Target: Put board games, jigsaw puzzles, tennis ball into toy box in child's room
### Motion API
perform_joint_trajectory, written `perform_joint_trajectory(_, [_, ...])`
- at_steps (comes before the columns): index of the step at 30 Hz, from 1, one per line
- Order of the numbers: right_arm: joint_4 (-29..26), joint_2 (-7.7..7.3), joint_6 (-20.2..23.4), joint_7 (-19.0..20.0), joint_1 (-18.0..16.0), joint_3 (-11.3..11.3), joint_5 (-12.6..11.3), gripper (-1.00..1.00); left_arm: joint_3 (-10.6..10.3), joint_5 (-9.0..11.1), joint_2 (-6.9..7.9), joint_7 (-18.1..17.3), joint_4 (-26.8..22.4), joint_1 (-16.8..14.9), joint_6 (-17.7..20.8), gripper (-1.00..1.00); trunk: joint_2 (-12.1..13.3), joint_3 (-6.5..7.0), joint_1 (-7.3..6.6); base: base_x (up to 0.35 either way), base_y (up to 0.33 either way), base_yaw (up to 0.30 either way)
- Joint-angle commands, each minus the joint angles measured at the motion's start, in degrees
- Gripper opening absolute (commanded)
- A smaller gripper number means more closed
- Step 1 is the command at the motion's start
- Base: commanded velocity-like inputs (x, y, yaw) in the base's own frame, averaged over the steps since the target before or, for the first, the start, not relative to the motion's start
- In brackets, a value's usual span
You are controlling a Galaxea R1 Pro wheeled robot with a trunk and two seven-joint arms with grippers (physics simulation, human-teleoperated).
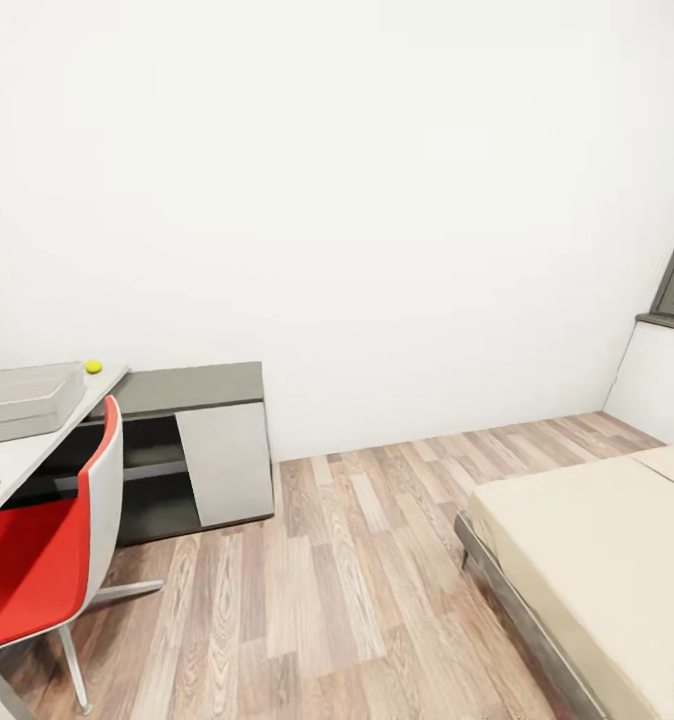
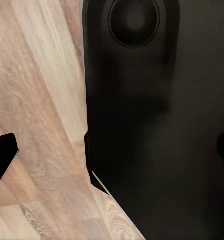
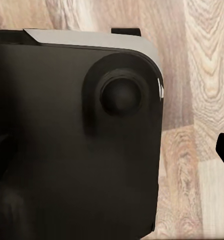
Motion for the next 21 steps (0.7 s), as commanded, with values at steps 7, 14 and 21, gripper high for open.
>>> perform_joint_trajectory(7, [0.0, 0.01, 0.0, -0.1, 0.0, 0.0, 0.0, 1.00, 0.0, 0.0, 0.01, 0.0, 0.0, 0.0, 0.0, 1.00, 0.0, -0.04, 0.00, 0.000, 0.000, -0.284])
perform_joint_trajectory(14, [0.0, 0.01, 0.0, -0.1, 0.0, 0.0, 0.0, 1.00, 0.0, 0.0, 0.01, 0.0, 0.0, 0.0, 0.0, 1.00, 0.0, -0.04, 0.00, 0.000, 0.000, -0.284])
perform_joint_trajectory(21, [0.0, 0.00, 0.0, -0.1, -0.1, 0.0, 0.0, 1.00, 0.0, 0.0, 0.01, 0.0, 0.0, 0.0, 0.0, 1.00, 0.0, -0.04, 0.00, 0.000, 0.000, -0.284])
